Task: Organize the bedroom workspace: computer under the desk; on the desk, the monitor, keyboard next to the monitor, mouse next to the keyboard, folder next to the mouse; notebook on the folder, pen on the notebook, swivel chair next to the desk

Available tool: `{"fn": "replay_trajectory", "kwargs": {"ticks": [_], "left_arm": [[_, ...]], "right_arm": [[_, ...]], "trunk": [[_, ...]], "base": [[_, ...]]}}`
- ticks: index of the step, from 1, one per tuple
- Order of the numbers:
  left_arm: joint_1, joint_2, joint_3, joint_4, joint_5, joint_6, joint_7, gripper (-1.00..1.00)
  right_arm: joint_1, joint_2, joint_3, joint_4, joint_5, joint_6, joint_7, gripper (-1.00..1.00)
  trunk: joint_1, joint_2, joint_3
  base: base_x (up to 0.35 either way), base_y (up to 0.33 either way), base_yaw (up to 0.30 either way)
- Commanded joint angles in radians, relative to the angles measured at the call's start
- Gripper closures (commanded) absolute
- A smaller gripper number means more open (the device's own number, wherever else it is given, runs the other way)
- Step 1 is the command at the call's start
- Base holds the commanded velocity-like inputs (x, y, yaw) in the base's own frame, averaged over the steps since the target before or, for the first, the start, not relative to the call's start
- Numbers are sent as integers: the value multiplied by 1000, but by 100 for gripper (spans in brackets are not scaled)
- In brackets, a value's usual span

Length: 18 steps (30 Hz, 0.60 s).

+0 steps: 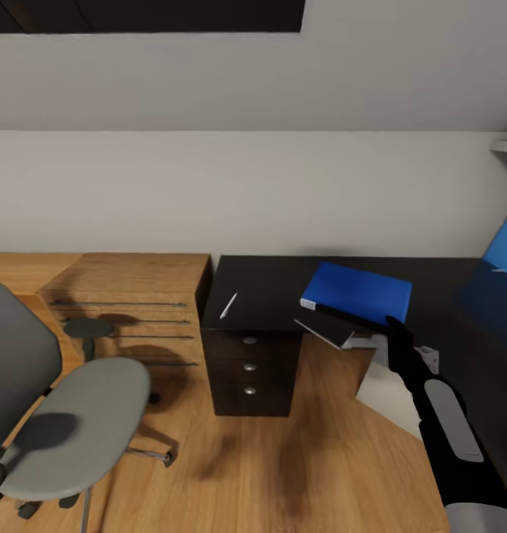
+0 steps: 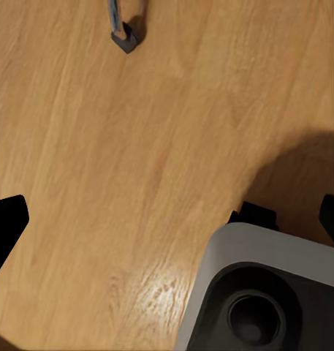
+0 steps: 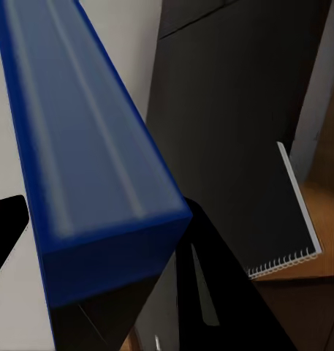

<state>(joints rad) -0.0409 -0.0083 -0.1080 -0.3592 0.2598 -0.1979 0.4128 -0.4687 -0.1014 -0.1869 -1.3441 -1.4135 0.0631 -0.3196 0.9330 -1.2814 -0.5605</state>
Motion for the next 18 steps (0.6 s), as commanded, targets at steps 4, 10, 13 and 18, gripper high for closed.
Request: {"fn": "replay_trajectory", "kwargs": {"ticks": [4,10,13,18], "left_arm": [[-1,1,-9,0,10,-5,6,-100],[-1,1,-9,0,10,-5,6,-100],[-1,1,-9,0,10,-5,6,-100],[-1,1,-9,0,10,-5,6,-100]], "right_arm": [[-1,0,-2,-2,-17,-8,-6,100],[-1,0,-3,-3,-22,-14,-6,100],[-1,0,-3,-4,-23,-14,-6,100],[-1,0,-3,-5,-24,-14,-6,100]], "trunk": [[0,-1,-4],[0,-1,-6],[0,-1,-6],[0,-1,-6]], "base": [[0,0,-232],[0,0,-249],[0,0,-261],[0,0,-266]]}}
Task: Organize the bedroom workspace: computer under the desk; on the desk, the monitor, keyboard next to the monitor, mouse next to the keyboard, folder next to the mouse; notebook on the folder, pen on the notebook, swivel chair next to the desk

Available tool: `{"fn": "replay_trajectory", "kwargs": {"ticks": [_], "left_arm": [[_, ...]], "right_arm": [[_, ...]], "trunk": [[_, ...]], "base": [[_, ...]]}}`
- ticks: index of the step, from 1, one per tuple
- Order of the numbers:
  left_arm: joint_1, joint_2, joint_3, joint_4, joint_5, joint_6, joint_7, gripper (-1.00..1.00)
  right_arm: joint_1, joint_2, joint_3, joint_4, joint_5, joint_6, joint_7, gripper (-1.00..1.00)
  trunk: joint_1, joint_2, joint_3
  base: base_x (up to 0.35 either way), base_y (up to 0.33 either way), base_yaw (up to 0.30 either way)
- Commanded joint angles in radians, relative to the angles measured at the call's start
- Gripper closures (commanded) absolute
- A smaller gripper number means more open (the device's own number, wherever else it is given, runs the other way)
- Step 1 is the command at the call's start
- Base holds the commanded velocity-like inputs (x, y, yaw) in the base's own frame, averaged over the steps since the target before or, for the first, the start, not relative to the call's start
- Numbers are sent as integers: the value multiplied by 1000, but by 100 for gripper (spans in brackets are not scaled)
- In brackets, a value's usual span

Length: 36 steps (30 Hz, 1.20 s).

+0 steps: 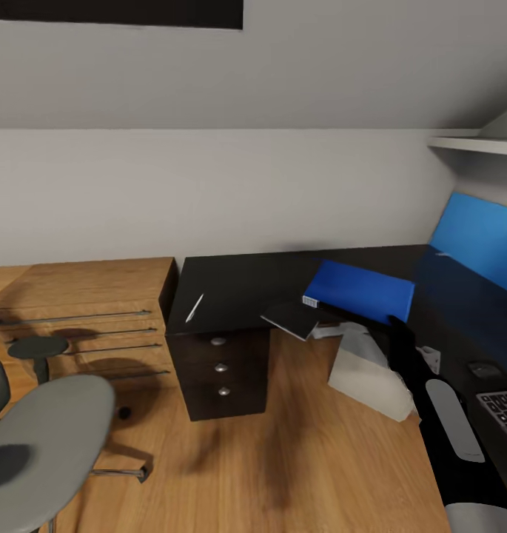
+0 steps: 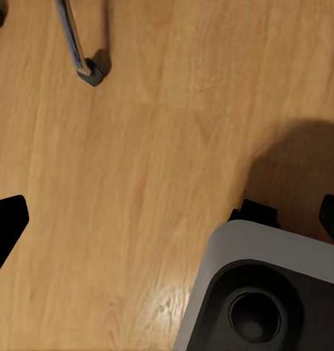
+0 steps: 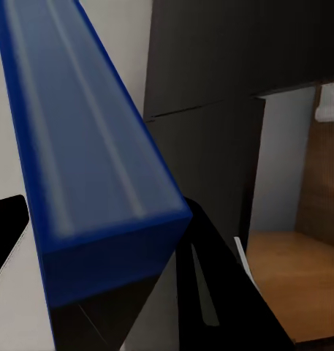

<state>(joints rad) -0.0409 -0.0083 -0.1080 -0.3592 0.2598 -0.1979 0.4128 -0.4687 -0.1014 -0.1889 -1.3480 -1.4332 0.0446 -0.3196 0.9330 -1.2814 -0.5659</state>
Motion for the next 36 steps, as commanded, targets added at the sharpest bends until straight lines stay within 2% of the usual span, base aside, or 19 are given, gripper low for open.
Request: {"fn": "replay_trajectory", "kwargs": {"ticks": [1,14,20,27,31,36], "left_arm": [[-1,1,-9,0,10,-5,6,-100],[-1,1,-9,0,10,-5,6,-100],[-1,0,-10,0,9,-19,6,-100],[-1,-1,-11,5,9,-36,5,-100],[-1,-2,-12,24,8,-38,5,-100],[-1,-2,-12,25,8,-38,5,-100]], "right_arm": [[-1,0,-1,-2,-4,4,-6,100],[-1,0,-2,-3,-4,5,-3,100],[-1,-1,-2,-3,-9,11,1,100],[-1,-1,0,-4,-41,18,1,100],[-1,-1,2,-5,-106,18,2,100],[-1,-1,5,-5,-112,21,2,100]], "trunk": [[0,-1,-1],[0,-1,-1],[0,-1,-1],[0,-1,-1],[0,-1,-1],[0,-1,-1]], "base": [[0,0,-268],[0,0,-263],[126,0,-37],[225,0,-1],[21,0,0],[1,0,0]]}}
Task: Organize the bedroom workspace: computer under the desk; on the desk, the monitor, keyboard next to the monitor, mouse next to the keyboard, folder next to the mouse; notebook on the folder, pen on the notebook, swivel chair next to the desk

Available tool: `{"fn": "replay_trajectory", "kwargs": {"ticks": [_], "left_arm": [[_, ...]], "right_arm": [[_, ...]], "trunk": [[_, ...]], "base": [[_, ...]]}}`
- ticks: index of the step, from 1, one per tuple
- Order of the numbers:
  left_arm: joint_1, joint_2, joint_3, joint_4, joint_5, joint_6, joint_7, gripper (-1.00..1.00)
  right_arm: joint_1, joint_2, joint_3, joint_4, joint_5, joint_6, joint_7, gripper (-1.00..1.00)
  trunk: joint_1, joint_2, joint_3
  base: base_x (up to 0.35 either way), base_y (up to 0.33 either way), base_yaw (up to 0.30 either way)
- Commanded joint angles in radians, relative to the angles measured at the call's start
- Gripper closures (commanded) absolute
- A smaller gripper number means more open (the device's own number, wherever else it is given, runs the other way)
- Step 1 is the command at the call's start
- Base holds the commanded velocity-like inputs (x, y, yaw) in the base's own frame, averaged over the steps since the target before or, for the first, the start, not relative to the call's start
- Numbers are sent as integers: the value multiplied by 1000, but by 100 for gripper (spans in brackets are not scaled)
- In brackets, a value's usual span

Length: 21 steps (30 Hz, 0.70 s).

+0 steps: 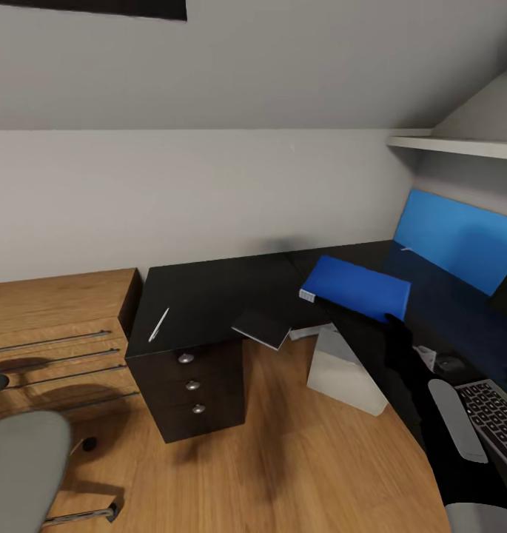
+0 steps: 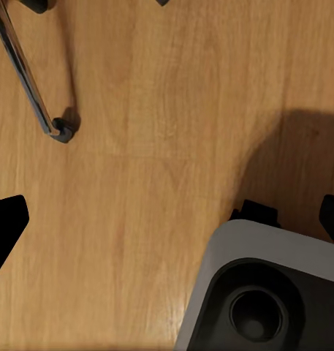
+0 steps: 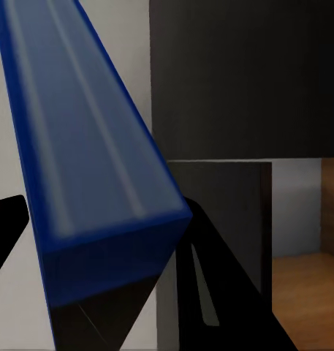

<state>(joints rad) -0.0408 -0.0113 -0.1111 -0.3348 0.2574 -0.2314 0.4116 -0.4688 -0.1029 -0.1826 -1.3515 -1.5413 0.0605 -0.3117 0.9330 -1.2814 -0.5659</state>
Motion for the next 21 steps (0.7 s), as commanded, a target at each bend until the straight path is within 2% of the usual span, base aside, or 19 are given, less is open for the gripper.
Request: {"fn": "replay_trajectory", "kwargs": {"ticks": [1,15,21], "left_arm": [[-1,1,-9,0,10,-5,6,-100],[-1,1,-9,0,11,-4,6,-100],[-1,1,-8,2,11,-3,6,-100]], "right_arm": [[-1,0,-2,-1,-5,5,-6,100],[-1,2,0,-2,-5,4,-6,100],[-1,1,0,-2,-5,5,-6,100]], "trunk": [[0,-1,-1],[0,-1,19],[0,-1,28]], "base": [[0,0,0],[4,0,0],[176,-40,0]]}}
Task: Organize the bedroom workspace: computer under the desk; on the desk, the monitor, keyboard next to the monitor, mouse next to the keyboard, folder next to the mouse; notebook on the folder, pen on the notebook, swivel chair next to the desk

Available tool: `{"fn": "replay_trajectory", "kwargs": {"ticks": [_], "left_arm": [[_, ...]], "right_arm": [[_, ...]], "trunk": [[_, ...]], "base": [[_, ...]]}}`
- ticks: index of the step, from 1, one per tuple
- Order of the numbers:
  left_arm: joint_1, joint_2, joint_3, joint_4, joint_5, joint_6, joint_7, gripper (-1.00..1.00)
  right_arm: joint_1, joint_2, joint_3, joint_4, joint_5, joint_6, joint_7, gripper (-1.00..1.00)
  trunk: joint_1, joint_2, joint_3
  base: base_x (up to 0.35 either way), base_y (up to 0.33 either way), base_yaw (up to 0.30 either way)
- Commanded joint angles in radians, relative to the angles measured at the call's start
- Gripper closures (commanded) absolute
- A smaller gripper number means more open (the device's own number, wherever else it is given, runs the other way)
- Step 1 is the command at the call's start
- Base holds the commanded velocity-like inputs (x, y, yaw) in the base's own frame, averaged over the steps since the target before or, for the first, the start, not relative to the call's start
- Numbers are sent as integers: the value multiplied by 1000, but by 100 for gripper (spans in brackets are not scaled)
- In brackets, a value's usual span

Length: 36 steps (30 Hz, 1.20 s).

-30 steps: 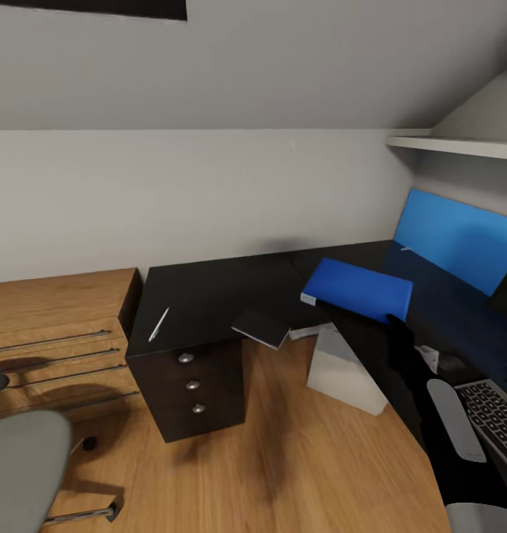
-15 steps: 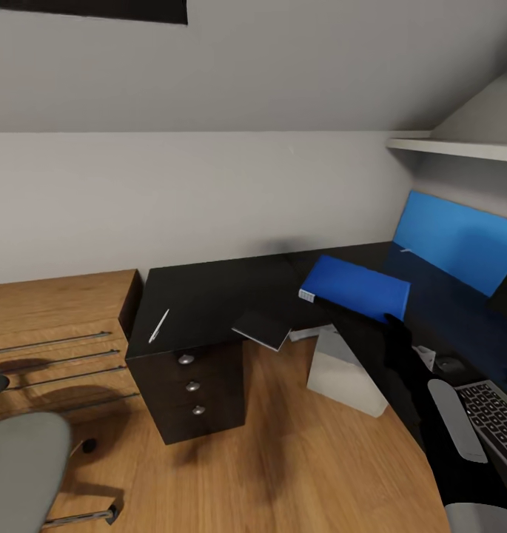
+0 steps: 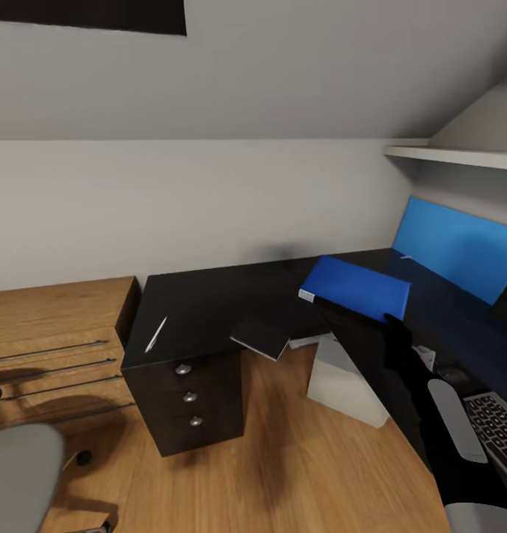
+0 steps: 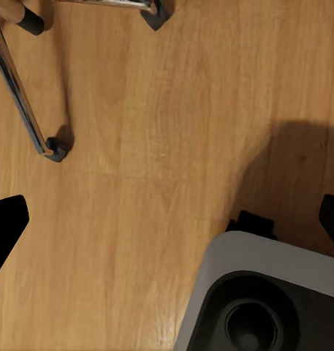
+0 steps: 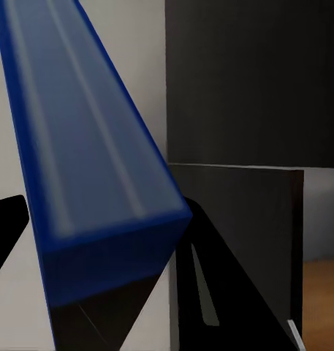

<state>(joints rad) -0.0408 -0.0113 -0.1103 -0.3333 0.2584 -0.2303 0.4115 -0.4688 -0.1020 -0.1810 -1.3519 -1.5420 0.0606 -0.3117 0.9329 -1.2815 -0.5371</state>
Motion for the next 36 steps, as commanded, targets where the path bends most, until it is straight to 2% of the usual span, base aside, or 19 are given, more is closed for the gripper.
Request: {"fn": "replay_trajectory", "kwargs": {"ticks": [1,9,17,27,31,36], "left_arm": [[-1,1,-8,0,10,-4,6,-100],[-1,1,-8,0,10,-4,0,-100],[-1,1,-8,0,10,-4,-16,-100],[-1,1,-8,1,10,-4,-17,-100],[-1,1,-8,1,10,-4,-17,-100],[-1,1,-8,1,10,-4,-17,-100]], "right_arm": [[-1,0,-2,-2,-4,5,-6,100],[-1,-1,0,-18,0,6,-5,100],[-1,-1,0,-14,-3,28,-4,100],[-1,-1,-1,-9,3,20,-5,100],[-1,-1,0,7,6,-14,-6,100],[-1,0,4,69,24,-144,-5,100]], "trunk": [[0,0,0],[0,0,1],[0,0,1],[0,0,1],[0,0,1],[0,0,1]], "base": [[33,-15,0],[57,-4,0],[282,-55,0],[244,-96,0],[35,-27,0],[8,-6,0]]}}
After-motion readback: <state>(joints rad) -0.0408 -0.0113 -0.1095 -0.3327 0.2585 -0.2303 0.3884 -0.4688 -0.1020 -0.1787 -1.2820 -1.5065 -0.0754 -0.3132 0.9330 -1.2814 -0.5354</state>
